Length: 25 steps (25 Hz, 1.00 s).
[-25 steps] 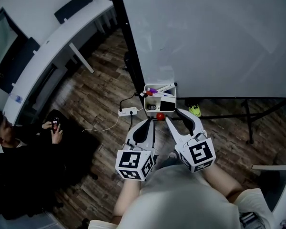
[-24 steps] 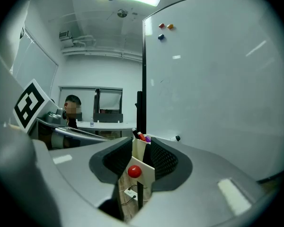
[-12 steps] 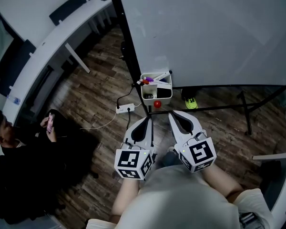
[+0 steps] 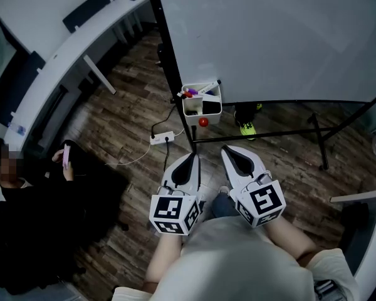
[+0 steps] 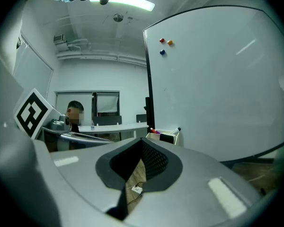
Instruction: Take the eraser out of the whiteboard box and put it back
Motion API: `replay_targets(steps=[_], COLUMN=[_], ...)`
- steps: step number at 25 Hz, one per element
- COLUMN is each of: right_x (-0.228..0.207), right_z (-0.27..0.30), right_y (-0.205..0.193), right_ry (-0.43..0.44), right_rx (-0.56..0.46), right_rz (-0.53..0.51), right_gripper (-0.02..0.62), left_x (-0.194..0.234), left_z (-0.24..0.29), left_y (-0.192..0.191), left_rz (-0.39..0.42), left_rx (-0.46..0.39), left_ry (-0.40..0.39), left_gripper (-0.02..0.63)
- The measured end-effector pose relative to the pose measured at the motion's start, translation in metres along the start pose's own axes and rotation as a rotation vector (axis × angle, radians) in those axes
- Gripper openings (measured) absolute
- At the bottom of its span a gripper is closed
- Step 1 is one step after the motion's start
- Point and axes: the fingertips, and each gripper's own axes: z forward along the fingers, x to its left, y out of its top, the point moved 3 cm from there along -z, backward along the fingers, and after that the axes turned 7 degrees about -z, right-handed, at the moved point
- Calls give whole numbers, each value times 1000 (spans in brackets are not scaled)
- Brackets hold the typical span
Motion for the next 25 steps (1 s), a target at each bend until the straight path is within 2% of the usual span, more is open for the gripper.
replay_targets(steps=[19,25], right_x=[51,53], right_z=[-63,-68], right_y=[-17,-20], right_ry=[44,29], right_rx=[31,27], right_rz=[47,54], right_gripper=[6,5], left_x=[-31,-34], left_z=[-61,-70], left_y=[-30,-36], left_rz=[-14,-6], left_rx=[-6,0], left_ry=[0,0], left_gripper=[2,2])
